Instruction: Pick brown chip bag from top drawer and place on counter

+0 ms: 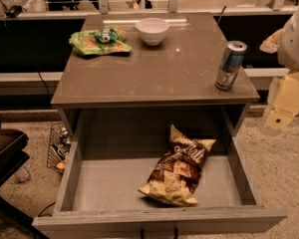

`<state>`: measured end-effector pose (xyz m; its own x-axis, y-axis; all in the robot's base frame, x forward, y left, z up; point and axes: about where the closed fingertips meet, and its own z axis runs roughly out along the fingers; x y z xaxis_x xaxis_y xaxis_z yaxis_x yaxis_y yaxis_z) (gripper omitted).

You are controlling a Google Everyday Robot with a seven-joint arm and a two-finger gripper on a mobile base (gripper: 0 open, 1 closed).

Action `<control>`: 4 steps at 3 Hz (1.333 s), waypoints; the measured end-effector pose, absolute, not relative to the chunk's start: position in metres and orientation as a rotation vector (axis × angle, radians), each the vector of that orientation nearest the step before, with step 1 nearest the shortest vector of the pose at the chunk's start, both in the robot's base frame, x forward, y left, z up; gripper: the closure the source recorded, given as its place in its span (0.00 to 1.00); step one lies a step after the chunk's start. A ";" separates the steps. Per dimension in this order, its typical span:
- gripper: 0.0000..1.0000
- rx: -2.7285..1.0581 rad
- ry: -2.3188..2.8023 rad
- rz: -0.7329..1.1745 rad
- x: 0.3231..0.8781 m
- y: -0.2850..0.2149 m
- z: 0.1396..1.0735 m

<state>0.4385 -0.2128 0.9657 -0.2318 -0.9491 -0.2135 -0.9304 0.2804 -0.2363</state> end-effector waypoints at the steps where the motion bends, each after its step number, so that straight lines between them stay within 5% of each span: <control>1: 0.00 -1.648 2.254 0.017 0.427 -0.205 0.930; 4: 0.00 -1.203 2.471 0.281 0.431 -0.202 0.760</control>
Offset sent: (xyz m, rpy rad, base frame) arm -0.0203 0.0088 -0.2071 0.3733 0.1149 -0.2926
